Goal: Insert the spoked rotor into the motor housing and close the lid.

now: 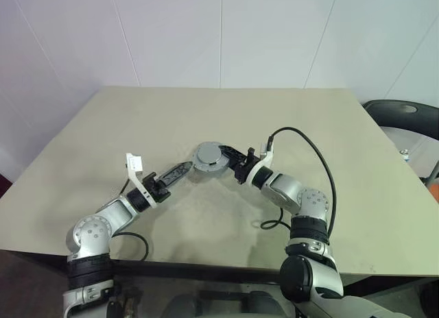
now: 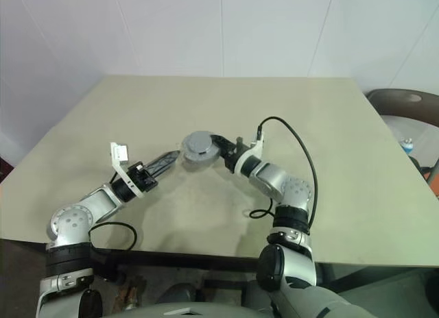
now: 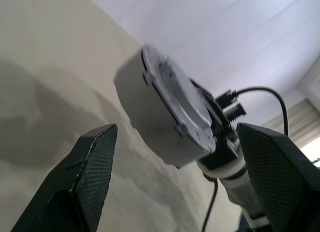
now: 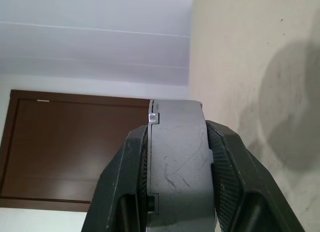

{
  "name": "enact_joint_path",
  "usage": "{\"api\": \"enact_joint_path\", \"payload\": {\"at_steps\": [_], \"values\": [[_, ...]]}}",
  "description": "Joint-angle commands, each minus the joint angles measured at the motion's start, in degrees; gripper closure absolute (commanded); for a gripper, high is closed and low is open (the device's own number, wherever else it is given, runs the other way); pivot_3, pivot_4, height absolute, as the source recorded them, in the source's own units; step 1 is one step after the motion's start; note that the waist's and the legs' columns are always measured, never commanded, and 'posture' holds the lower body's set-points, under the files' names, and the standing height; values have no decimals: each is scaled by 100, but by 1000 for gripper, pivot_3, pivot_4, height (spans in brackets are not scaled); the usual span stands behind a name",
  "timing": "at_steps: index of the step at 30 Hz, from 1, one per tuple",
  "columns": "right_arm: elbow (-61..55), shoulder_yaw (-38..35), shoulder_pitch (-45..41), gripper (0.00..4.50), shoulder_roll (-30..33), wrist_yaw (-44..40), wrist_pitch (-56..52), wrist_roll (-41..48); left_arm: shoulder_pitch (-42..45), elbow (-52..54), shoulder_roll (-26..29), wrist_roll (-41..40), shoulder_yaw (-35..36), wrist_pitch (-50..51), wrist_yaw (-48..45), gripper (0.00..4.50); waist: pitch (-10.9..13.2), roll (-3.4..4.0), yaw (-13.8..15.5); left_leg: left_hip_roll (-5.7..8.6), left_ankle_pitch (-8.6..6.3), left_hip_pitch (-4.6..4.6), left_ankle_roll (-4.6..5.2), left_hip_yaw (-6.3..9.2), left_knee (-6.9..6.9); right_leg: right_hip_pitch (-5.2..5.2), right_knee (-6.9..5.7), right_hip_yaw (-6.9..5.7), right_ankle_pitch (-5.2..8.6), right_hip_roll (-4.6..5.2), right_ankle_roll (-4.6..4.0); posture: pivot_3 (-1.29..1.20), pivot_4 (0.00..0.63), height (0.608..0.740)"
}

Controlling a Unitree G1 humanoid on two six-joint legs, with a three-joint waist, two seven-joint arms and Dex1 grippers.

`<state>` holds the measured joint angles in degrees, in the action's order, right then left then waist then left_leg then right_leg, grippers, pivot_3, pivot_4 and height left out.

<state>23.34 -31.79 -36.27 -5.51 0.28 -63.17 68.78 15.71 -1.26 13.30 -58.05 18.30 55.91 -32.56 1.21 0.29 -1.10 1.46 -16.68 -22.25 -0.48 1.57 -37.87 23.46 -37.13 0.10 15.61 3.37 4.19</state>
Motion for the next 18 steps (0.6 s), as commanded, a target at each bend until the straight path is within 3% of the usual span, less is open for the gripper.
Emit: {"api": "enact_joint_path", "payload": {"at_steps": [1,11,18], "values": [[-85,83,-278,3227,4,-142,74,145,417,-266,-118,26,-70,-155,9,427,1,-1,0,0,0,0,0,1,-5,-2,-1,0,0,-1,0,0,0,740],[-124,194,-260,3227,121,-101,98,99,1296,-1270,-452,225,-77,-551,-52,427,2,-4,-6,-4,0,-1,1,1,-10,-3,-3,1,0,-13,1,0,0,740],[-123,215,-262,3227,157,-59,138,62,1395,-1466,-558,239,-12,-553,-23,427,2,-4,-5,-6,0,-1,1,1,-10,-3,-4,3,0,-14,1,0,0,740]]}}
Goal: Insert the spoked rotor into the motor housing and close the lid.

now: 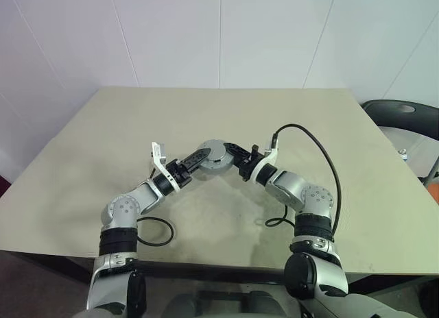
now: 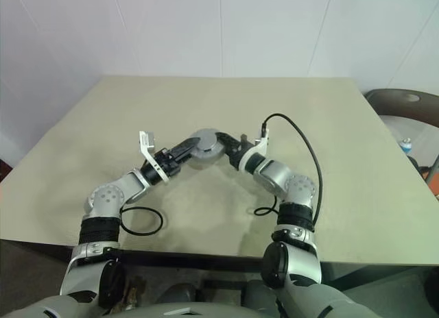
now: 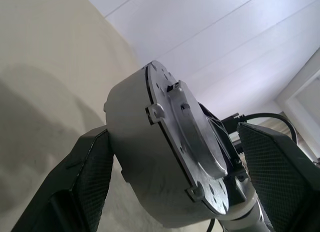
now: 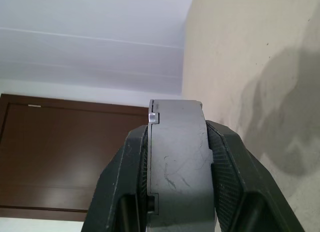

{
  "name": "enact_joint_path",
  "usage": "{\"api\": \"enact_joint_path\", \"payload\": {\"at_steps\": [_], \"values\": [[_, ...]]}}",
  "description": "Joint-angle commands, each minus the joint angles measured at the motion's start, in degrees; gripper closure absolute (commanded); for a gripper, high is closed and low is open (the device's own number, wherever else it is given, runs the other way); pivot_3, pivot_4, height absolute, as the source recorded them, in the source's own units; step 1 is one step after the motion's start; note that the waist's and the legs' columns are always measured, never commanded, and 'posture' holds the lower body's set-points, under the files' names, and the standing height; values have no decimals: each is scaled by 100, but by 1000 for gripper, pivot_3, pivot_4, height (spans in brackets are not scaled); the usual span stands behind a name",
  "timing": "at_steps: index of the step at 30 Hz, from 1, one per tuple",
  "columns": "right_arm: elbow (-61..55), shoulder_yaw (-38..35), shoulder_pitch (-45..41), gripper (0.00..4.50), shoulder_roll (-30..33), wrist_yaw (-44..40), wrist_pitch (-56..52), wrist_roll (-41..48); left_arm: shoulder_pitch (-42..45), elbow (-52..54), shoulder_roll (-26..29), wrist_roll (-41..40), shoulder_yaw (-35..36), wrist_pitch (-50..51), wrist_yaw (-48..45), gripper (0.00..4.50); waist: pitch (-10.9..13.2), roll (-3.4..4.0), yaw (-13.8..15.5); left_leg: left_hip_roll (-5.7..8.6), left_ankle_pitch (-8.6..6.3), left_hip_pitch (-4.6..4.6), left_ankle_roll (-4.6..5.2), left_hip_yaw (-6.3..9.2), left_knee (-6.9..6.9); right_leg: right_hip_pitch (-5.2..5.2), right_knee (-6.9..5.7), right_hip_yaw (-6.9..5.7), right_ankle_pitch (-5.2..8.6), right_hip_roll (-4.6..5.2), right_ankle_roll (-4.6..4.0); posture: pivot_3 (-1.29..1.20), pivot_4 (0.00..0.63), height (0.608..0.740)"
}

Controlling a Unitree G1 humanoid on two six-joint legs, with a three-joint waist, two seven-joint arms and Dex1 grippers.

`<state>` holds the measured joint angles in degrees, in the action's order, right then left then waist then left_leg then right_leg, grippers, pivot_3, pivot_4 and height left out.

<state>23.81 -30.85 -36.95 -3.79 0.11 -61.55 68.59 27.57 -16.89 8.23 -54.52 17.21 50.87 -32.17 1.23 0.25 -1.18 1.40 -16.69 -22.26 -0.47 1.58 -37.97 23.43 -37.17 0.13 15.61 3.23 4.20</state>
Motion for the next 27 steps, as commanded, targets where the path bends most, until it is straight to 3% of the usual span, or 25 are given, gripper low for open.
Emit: {"api": "enact_joint_path", "payload": {"at_steps": [1,17,27], "values": [[-157,130,-195,3227,-4,-45,-21,69,190,58,-86,-130,117,-21,-25,427,0,0,5,0,0,0,0,0,0,0,0,0,0,0,0,0,0,740],[-88,228,-202,3227,92,-60,-56,-87,24,-149,-592,-1444,1171,1442,1395,427,5,-9,3,0,0,0,1,1,-3,0,-3,1,-1,1,2,0,0,740],[-35,289,-252,3227,120,-110,-40,-242,256,-386,-1006,-1453,1201,1163,1720,427,7,-12,30,1,0,-1,0,1,-5,0,-1,2,-1,2,2,0,0,740]]}}
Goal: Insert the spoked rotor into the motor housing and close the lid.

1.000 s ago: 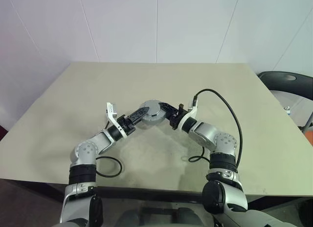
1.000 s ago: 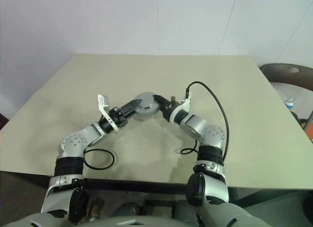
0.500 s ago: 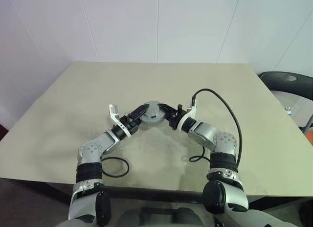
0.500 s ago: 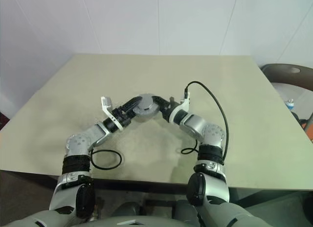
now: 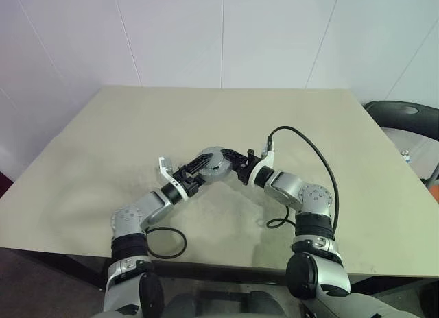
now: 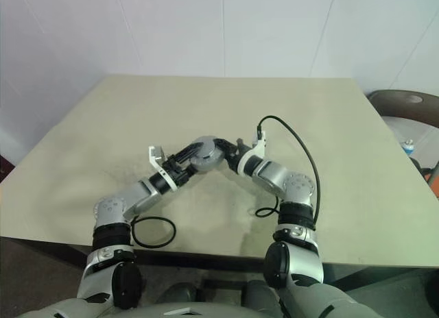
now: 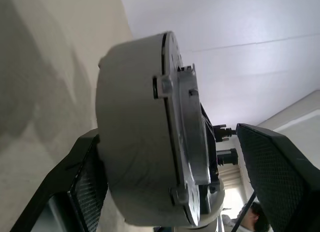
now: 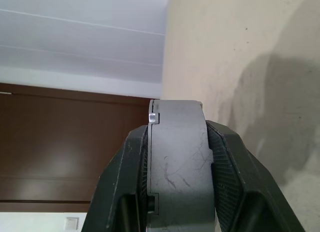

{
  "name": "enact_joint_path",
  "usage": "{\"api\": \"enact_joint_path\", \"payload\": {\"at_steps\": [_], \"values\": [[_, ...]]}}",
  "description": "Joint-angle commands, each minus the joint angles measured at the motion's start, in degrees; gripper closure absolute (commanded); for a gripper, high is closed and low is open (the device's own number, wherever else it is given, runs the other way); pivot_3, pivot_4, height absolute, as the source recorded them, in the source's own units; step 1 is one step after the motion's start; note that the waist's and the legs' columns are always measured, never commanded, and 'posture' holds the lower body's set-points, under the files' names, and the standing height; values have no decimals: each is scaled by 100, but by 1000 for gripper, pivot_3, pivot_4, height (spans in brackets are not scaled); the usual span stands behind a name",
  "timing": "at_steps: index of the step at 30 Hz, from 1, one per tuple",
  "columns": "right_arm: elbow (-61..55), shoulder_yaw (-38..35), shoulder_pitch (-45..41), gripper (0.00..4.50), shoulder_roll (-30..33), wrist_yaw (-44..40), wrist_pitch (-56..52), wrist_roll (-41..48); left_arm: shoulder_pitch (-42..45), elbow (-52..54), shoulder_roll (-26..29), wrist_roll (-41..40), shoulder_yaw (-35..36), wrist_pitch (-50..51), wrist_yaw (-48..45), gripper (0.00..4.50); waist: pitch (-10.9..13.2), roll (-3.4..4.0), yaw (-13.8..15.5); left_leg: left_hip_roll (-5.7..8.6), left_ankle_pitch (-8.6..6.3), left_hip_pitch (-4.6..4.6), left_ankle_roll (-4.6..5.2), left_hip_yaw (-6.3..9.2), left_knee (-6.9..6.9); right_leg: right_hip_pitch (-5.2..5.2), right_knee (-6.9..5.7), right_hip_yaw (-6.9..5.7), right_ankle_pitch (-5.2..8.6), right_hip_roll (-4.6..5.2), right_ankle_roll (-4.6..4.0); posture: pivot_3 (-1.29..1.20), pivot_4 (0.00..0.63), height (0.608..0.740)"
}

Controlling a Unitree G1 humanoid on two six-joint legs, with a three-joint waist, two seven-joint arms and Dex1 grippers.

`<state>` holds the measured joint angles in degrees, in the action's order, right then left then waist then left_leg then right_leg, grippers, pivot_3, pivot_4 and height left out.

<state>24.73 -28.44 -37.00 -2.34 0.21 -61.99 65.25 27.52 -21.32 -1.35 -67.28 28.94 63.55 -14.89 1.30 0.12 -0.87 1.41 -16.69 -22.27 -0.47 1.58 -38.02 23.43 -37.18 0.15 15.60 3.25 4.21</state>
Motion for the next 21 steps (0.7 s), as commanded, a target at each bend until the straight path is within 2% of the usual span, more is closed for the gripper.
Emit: {"api": "enact_joint_path", "payload": {"at_steps": [1,11,21], "values": [[-134,46,-242,3227,-19,-118,-1,92,272,20,-51,-155,28,-132,-14,427,0,0,-6,0,0,0,0,0,0,0,0,0,0,0,0,0,0,740],[-182,53,-218,3227,14,-99,-33,53,373,-342,162,35,20,-453,-322,427,0,0,-15,0,0,0,0,0,0,1,0,1,0,-1,0,0,0,740],[-168,-218,-340,3227,-135,-215,-65,572,153,340,33,-186,-117,-172,-29,427,1,-1,-13,-1,0,-1,0,0,0,1,1,1,0,1,0,0,0,740]]}}
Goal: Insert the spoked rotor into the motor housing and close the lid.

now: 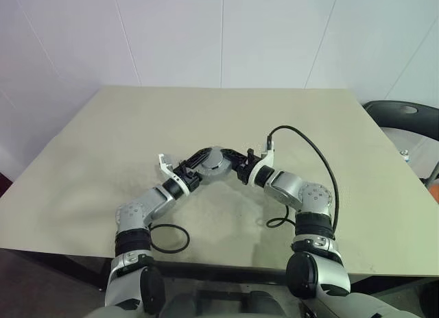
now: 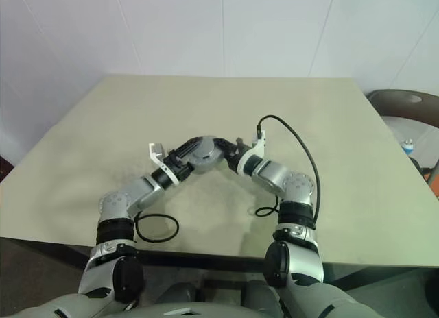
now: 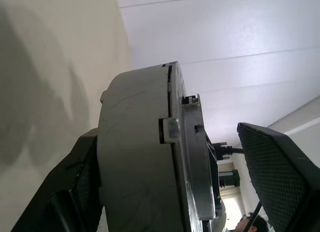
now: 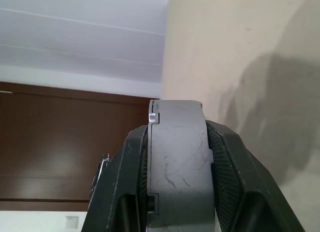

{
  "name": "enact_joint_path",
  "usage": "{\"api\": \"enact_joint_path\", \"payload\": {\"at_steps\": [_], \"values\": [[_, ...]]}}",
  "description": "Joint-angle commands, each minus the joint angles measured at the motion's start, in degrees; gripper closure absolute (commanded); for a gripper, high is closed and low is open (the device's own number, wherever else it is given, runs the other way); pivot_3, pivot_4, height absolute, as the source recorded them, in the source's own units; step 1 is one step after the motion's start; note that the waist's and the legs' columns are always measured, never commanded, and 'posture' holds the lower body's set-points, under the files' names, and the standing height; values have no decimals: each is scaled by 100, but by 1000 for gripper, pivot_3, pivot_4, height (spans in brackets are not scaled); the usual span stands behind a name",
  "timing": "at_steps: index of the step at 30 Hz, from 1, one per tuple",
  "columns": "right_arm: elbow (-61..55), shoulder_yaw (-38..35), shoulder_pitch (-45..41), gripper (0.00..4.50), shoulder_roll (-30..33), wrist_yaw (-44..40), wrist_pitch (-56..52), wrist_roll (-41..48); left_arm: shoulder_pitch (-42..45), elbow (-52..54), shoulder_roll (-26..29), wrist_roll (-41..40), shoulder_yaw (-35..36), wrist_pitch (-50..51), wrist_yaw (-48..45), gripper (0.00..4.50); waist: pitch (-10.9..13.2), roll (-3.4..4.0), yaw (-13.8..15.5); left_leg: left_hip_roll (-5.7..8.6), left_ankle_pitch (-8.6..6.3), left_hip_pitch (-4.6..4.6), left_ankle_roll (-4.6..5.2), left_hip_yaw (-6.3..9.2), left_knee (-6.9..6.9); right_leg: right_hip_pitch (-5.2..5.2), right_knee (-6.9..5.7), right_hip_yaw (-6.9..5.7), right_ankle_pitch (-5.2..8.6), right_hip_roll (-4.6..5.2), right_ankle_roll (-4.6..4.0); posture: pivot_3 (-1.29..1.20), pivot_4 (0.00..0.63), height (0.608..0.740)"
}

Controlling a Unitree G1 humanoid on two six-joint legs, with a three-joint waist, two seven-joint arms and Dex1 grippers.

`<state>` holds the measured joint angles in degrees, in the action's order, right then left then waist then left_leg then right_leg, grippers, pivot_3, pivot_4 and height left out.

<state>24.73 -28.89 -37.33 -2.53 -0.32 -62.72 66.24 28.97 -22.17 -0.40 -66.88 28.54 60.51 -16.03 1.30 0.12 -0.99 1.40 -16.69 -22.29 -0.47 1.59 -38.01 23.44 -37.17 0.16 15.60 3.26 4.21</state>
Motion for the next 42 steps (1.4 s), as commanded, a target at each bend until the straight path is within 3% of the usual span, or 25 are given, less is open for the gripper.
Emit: {"api": "enact_joint_path", "payload": {"at_steps": [1,15,19,22,23,40,42], "values": [[-139,-270,-323,3227,-150,-111,76,562,-21,547,-95,-273,-80,181,170,427,0,0,1,0,0,0,0,0,0,0,0,0,0,0,0,0,0,740],[-222,-172,-81,3227,-347,-75,-63,616,39,1028,-150,-823,-20,232,946,427,0,0,1,0,0,0,0,0,0,0,-1,1,0,0,0,0,0,740],[-204,-146,-90,3227,-353,-82,-9,566,81,884,-64,-750,-15,66,944,1234,0,0,2,1,0,0,0,0,0,0,0,0,0,-1,0,0,0,740],[-187,-125,-91,3227,-345,-80,42,529,77,816,-16,-736,-57,39,876,2224,1,-1,2,1,0,0,0,0,0,0,0,0,0,-1,0,0,0,740],[-188,-117,-95,3227,-341,-89,54,524,73,796,-1,-739,-74,28,858,2282,1,-1,1,1,0,0,0,0,0,0,1,1,0,-1,0,0,0,740],[-374,374,28,3227,-271,-301,284,20,37,749,91,-679,-186,-132,598,2282,1,-1,-2,1,0,0,0,0,0,0,1,1,0,-3,0,0,0,740],[-377,447,48,2500,-284,-287,355,-122,26,709,108,-644,-207,-139,549,2282,1,-1,-2,1,0,0,-1,0,0,0,1,1,0,-3,0,0,0,740]]}}
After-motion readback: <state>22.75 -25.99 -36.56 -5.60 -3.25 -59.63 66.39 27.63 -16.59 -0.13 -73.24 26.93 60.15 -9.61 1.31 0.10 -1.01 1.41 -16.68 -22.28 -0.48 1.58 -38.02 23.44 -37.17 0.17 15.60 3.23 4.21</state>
